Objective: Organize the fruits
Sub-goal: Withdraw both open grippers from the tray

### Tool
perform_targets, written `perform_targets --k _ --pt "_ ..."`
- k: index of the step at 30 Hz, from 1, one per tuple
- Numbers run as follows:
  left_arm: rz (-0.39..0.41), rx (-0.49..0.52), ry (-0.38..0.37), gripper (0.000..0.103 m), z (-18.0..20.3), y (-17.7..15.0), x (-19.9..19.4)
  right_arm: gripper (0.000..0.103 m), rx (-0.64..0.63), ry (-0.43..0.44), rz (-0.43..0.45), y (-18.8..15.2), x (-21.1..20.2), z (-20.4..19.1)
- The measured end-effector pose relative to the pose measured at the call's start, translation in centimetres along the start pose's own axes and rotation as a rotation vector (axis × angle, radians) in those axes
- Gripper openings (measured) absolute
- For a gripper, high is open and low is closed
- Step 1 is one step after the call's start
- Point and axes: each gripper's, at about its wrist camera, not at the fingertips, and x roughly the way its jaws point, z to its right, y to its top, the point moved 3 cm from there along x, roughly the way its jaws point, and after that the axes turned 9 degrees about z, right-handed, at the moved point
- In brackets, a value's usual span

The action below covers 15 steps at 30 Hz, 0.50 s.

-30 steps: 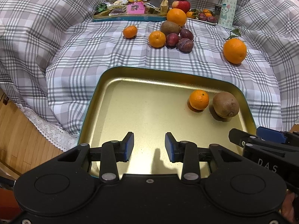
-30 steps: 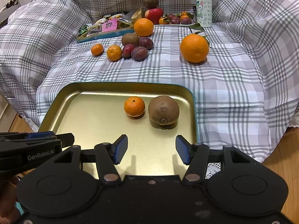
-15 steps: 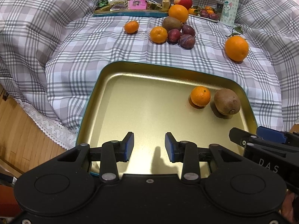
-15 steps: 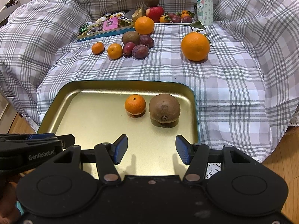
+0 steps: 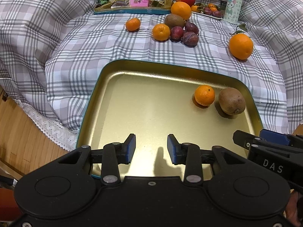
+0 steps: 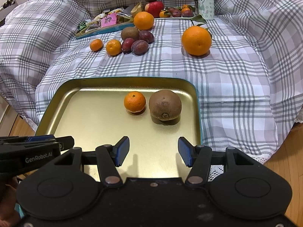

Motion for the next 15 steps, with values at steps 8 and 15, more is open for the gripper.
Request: perform_targets --k 8,15 --pt "-0.007 0.010 -0.007 0.045 -0.1 0.7 0.5 0.059 0.011 -0.002 -0.028 0.1 0.8 0.3" --pt "0.008 0.002 -0.005 0.045 -0.5 2.1 1.0 0.059 0.017 -0.010 -0.025 1.0 1.5 0.7"
